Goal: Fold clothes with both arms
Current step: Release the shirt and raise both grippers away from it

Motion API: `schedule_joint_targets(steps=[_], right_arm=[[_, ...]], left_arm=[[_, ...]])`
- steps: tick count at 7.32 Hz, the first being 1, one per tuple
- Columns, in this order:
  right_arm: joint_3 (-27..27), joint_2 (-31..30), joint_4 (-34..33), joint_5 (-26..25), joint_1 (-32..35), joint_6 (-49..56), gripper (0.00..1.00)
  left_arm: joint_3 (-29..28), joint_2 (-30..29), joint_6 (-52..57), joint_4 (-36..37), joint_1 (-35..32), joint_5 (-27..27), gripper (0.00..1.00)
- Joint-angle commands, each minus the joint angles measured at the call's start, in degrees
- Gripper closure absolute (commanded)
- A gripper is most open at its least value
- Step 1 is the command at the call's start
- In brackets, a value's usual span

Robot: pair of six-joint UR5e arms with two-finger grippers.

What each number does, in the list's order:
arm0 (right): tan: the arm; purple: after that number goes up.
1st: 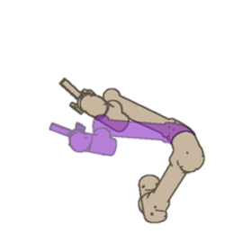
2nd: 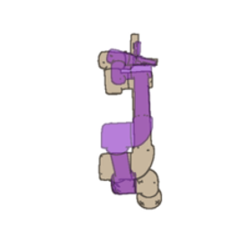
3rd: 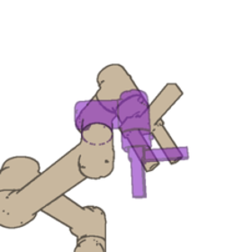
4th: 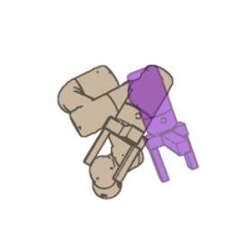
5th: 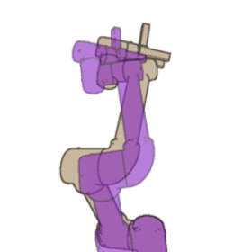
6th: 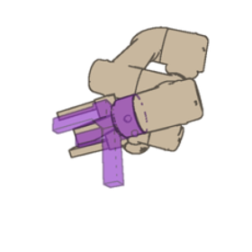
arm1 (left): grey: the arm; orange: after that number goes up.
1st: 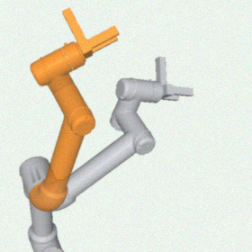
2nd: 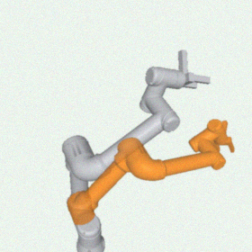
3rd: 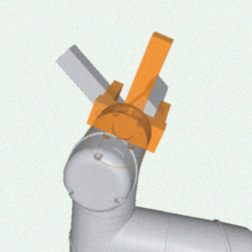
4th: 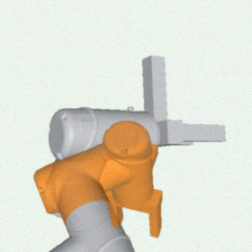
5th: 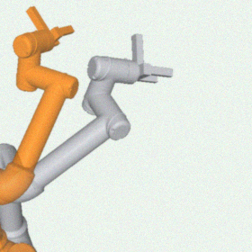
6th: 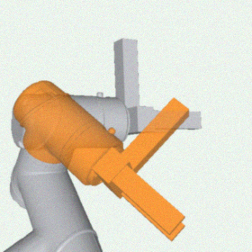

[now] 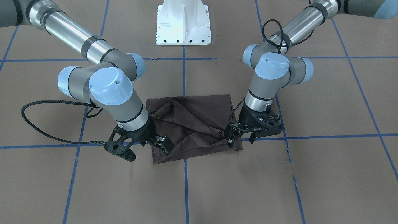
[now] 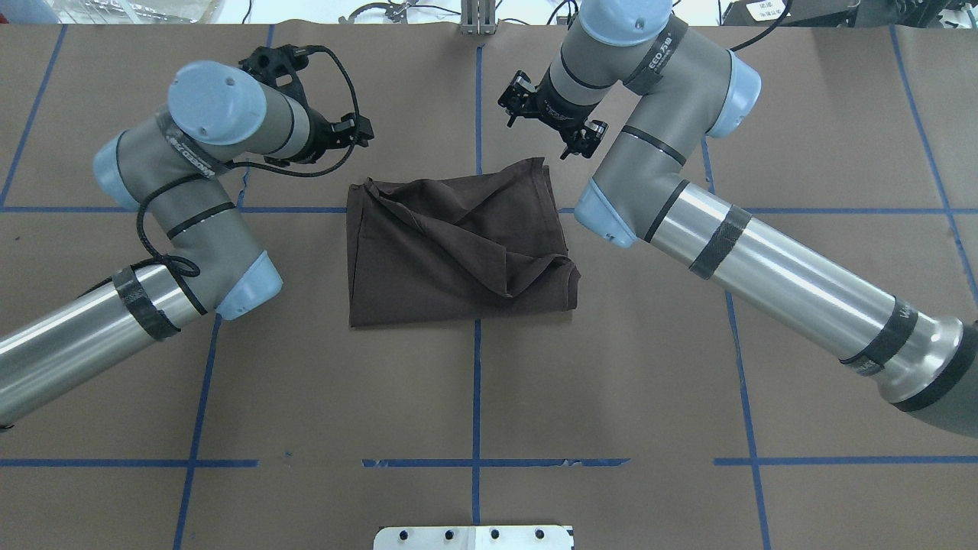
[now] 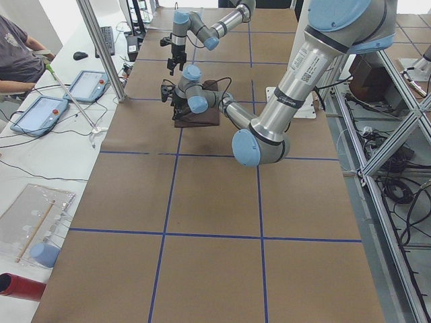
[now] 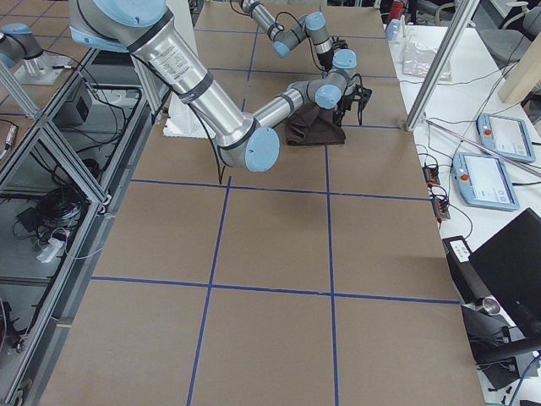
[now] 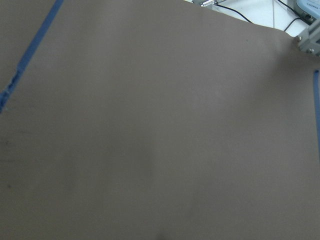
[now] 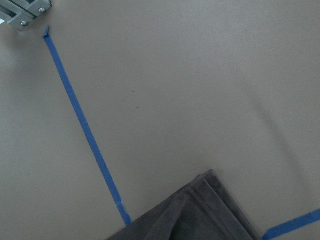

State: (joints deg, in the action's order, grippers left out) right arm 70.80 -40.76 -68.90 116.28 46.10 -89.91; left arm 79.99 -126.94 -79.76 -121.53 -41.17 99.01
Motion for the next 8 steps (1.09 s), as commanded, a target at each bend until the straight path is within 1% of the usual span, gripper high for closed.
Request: schedule_joint_targets(steps=[1, 2, 3, 4, 7, 8], right_arm=[[0.0, -0.4, 0.0, -0.1, 0.1, 0.0, 0.00], [0.0, -0.5, 0.0, -0.1, 0.2, 0.0, 0.00], [0.0, -0.5, 0.0, -0.1, 0.2, 0.0, 0.00], [0.0, -1.0, 0.2, -0.1, 0.2, 0.0, 0.00], [0.1, -1.5, 0.3, 0.0, 0.2, 0.0, 0.00], [0.1, -1.5, 0.3, 0.0, 0.3, 0.0, 0.00]], left_arm=[[-1.0, -0.5, -1.2, -0.2, 1.3, -1.8, 0.40], [-1.5, -0.6, -1.0, -0.2, 1.3, -3.4, 0.45], [-2.3, -0.5, -0.8, -0.5, 1.2, -3.7, 0.47], [-2.8, -0.9, -0.8, -0.6, 1.3, -4.9, 0.48], [-3.0, -1.2, -0.8, -0.5, 2.2, -4.9, 0.48], [-3.1, -1.1, -1.1, -0.4, 2.9, -5.0, 0.63]])
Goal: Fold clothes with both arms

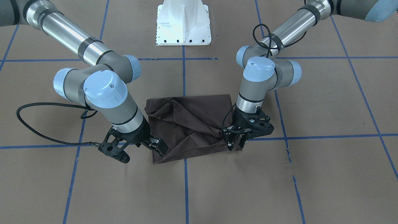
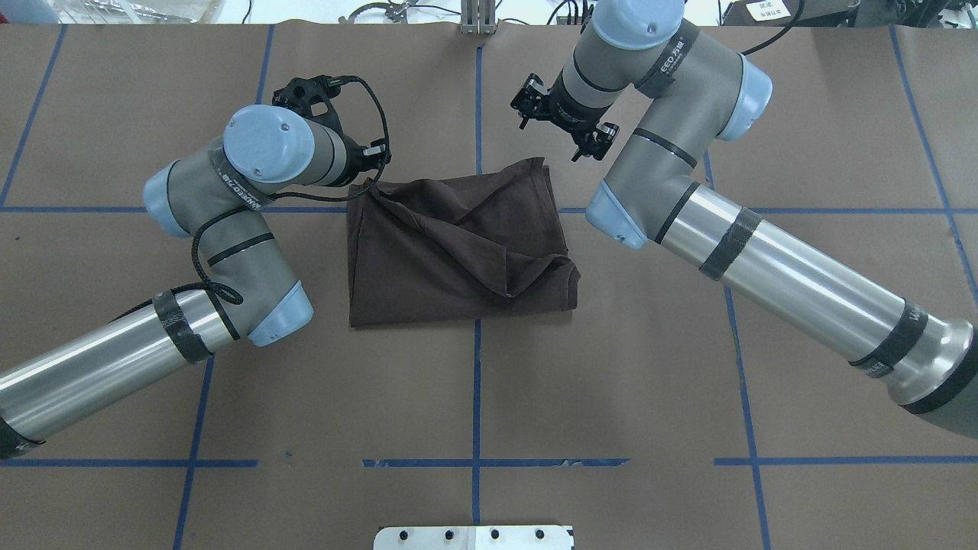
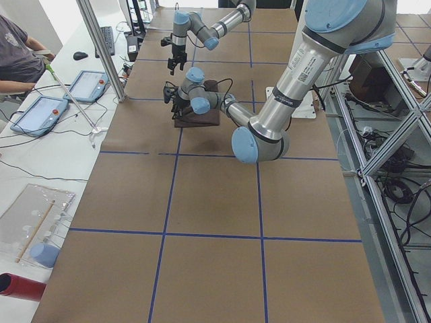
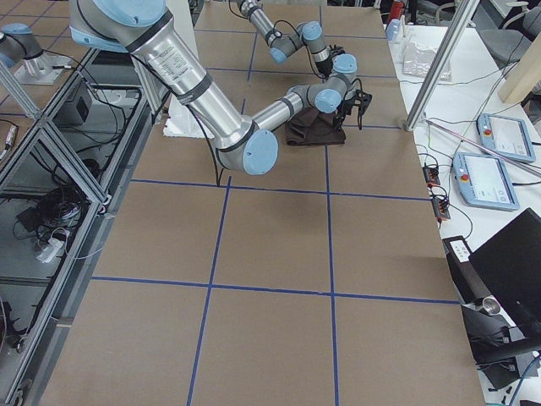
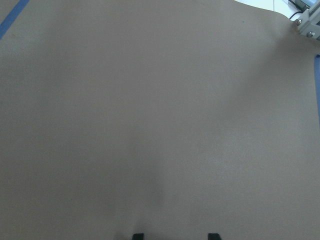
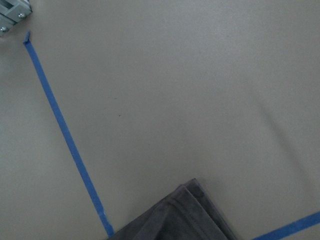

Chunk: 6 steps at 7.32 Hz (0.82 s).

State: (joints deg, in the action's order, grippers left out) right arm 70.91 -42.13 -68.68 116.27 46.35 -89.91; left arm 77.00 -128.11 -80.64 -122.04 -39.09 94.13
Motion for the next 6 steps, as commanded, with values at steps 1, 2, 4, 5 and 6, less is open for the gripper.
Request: schedule_joint_targets(steps=[1, 2, 4, 5, 6], right_arm=[[0.0, -0.1, 0.0, 0.1, 0.1, 0.0, 0.00], [0.0, -0.1, 0.0, 0.1, 0.1, 0.1, 0.00], [0.1, -0.1, -0.1, 0.3, 0.3, 0.1, 0.00], [0.5, -0.2, -0.1, 0.3, 0.4, 0.1, 0.00], [0.7, -0.3, -0.1, 0.3, 0.6, 0.1, 0.00]], left_arm=[[-0.1, 0.1, -0.2, 0.1, 1.3, -0.1, 0.63], [0.0, 0.1, -0.1, 0.2, 1.3, -0.2, 0.63], [0.1, 0.1, -0.2, 0.3, 1.2, -0.1, 1.00], [0.1, 0.1, 0.7, 0.3, 0.7, 0.0, 1.00], [0.4, 0.0, 4.1, 0.8, -0.7, 0.3, 1.00]])
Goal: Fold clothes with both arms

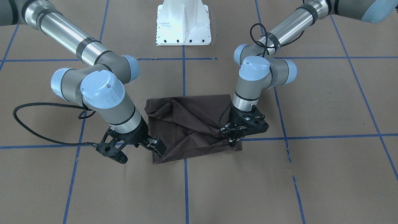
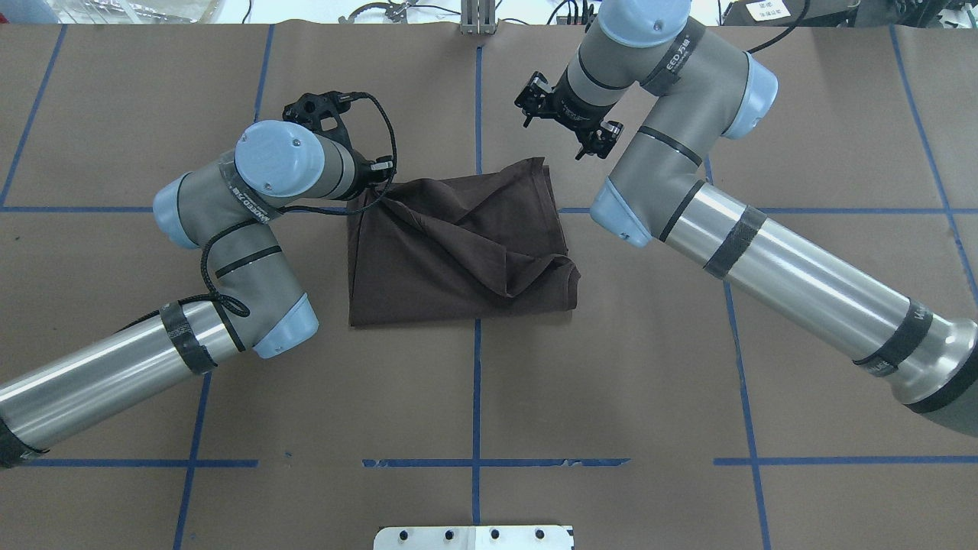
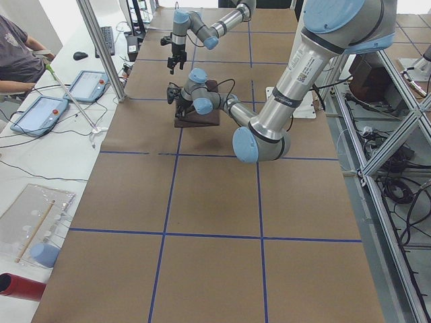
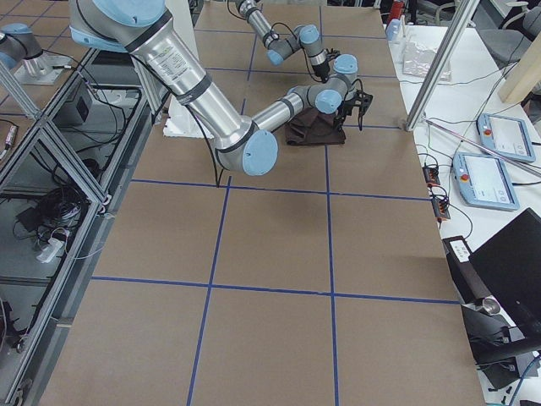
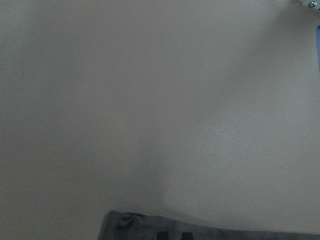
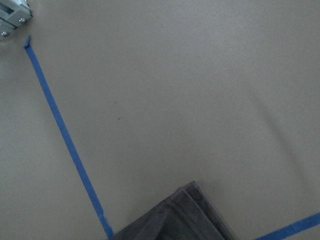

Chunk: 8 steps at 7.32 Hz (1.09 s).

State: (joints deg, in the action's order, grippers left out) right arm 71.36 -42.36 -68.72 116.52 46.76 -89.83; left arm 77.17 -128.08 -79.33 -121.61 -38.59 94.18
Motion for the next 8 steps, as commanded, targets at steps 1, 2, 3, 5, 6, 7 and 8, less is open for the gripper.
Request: schedule_joint_targets(steps=[1, 2, 3, 5, 6, 7, 8], right_arm=[[0.4, -0.4, 0.1, 0.0, 0.2, 0.0, 0.00], [0.4, -0.8, 0.3, 0.0, 0.2, 0.0, 0.00], [0.5, -1.0, 0.4, 0.0, 0.2, -0.1, 0.00], [1.7, -2.5, 0.6, 0.0, 0.2, 0.0, 0.00], [2.0, -2.6, 0.5, 0.0, 0.0, 0.0, 0.00], [2.4, -2.5, 0.4, -0.4, -0.3, 0.7, 0.00], [2.9, -1.9, 0.3, -0.9, -0.9, 4.1, 0.00]], left_arm=[[0.4, 0.0, 3.7, 0.6, -3.5, 0.5, 1.00], [0.4, 0.5, 3.9, 0.6, -4.9, 0.5, 1.00], [0.3, 0.5, 4.7, 0.7, -4.9, 0.4, 1.00], [-0.3, 0.5, 4.4, 0.6, -4.8, -0.1, 0.01], [-0.8, 0.4, 4.7, 0.5, -5.3, 0.0, 0.00], [-0.8, 0.3, 5.1, 0.4, -6.7, 0.3, 0.00], [-0.8, 0.1, 7.8, 0.6, -7.3, 0.6, 0.00]])
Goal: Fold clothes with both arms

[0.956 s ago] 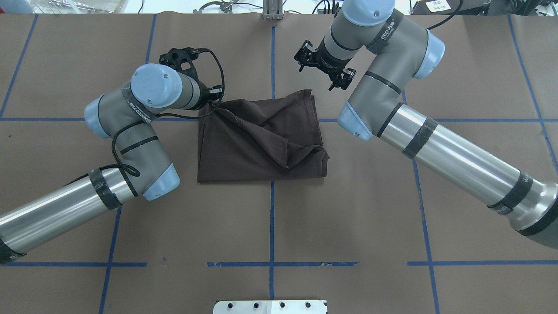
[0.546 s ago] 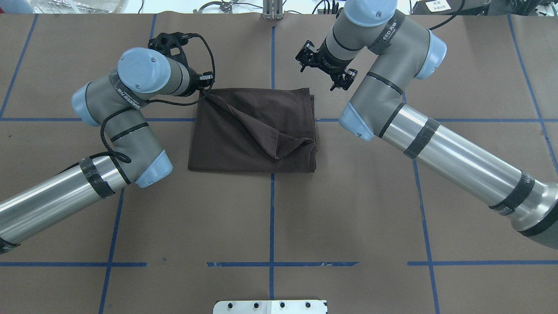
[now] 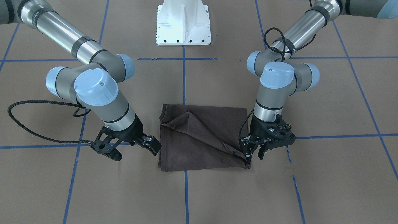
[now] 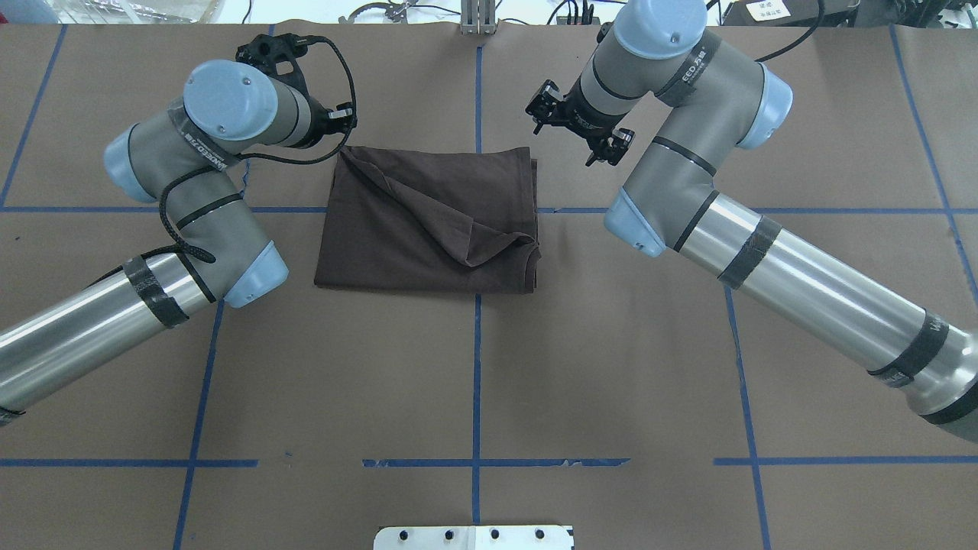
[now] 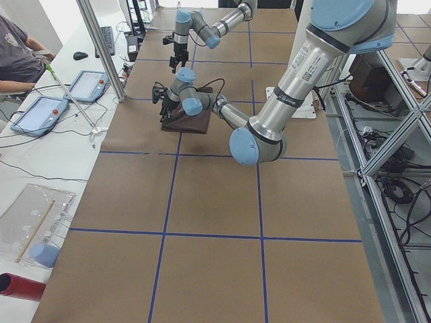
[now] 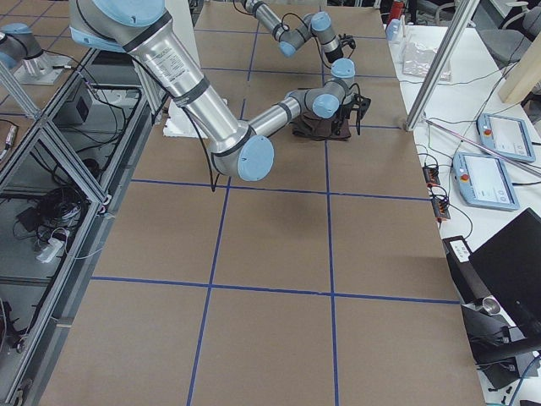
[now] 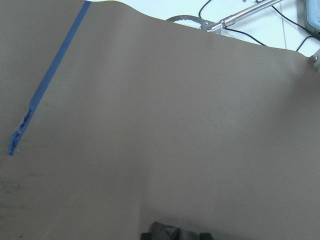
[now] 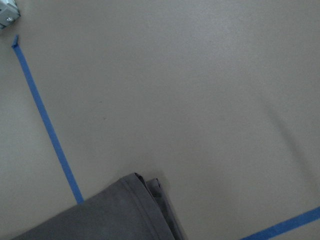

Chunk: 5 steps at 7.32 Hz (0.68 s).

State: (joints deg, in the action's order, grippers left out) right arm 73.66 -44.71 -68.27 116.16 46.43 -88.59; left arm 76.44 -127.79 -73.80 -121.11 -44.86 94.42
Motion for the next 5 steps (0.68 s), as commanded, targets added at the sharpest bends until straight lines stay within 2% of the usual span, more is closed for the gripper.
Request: schedule_joint_targets(steps=[1, 5], right_arm=[[1.7, 0.2, -0.3, -1.3, -1.3, 5.8, 0.00], [4.2, 1.7, -0.7, -15.9, -11.2, 25.6, 0.00]], left_arm=[[-0.1, -0.2, 2.5, 0.0, -1.2, 0.4, 0.00], [1.7, 0.4, 2.6, 0.0, -1.5, 2.2, 0.00]])
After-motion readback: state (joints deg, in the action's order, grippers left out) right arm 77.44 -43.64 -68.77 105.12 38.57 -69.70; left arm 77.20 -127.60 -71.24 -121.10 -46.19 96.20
